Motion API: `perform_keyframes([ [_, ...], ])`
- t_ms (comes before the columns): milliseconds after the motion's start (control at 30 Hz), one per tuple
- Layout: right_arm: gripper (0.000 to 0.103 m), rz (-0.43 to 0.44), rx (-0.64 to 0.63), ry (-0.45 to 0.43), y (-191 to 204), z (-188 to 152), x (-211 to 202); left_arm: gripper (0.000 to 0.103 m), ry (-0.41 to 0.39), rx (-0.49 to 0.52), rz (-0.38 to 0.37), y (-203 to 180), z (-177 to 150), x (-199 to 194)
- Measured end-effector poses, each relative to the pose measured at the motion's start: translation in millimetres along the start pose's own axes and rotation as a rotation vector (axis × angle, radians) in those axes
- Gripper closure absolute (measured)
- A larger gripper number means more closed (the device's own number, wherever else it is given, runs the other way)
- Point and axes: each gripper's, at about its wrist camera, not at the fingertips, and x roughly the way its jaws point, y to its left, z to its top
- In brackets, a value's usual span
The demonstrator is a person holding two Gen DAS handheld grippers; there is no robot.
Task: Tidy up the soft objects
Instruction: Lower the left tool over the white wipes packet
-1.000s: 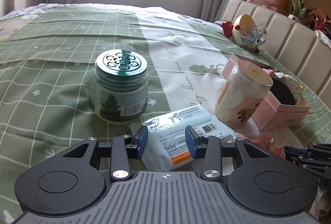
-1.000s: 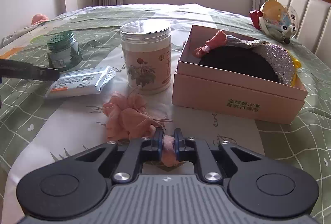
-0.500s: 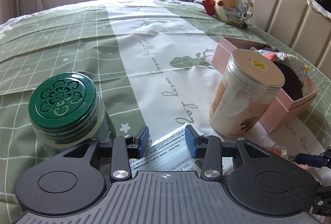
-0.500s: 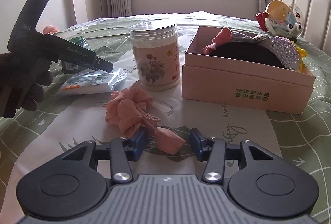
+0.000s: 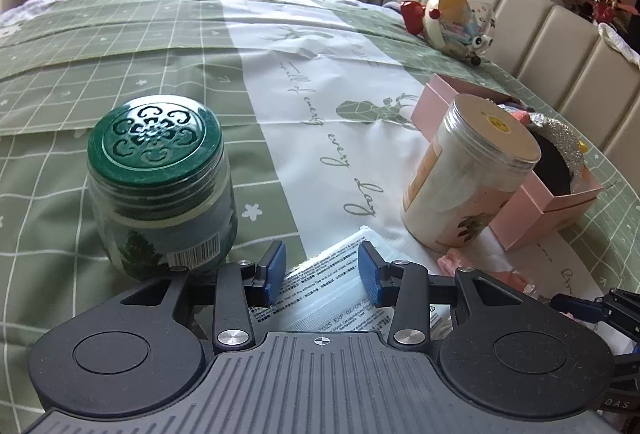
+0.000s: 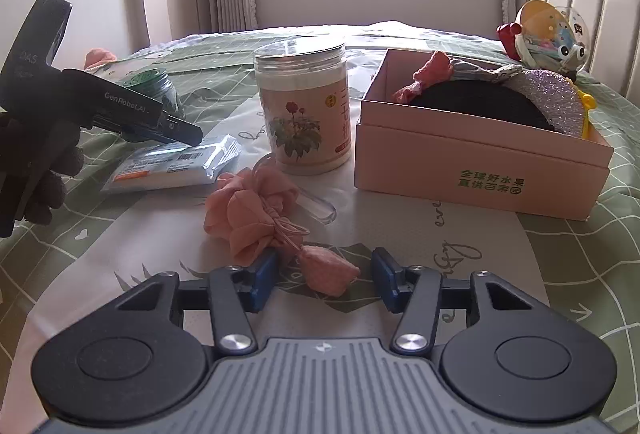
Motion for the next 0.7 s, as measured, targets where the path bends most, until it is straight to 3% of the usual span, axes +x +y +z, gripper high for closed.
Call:
perform_keyframes([
  [200,0.044,0.017,-0.001,0.002,-1,-1,3,0.059,0.027,-0.037,-0.04,0,-15,-19],
  [267,0.041,0.021,0.0,0.006,-1,0,4,0.059,0.01,0.045,-0.019,-11,-21,-35],
  [367,0.04,0.019,-0.009,0.008,1,0,5,0.059,-0.01,0.269,0.0,-40,-34,-60],
  [500,0.04,0.013,-0.009,0.002,1,-1,5,0.057,0.079,0.438,-0.034,-69,-55,-58],
  [567,0.04,0.014,-0.006,0.0,1,-1,4,0.051,0.101,0.523,-0.034,-81,-66,-52],
  [633,0.039,0.014,-0.008,0.0,1,-1,4,0.036,0.114,0.594,-0.031,-91,-74,-49],
  [700,0.039,0.012,-0.009,-0.001,1,-1,4,0.029,0.128,0.581,-0.042,-93,-73,-45],
])
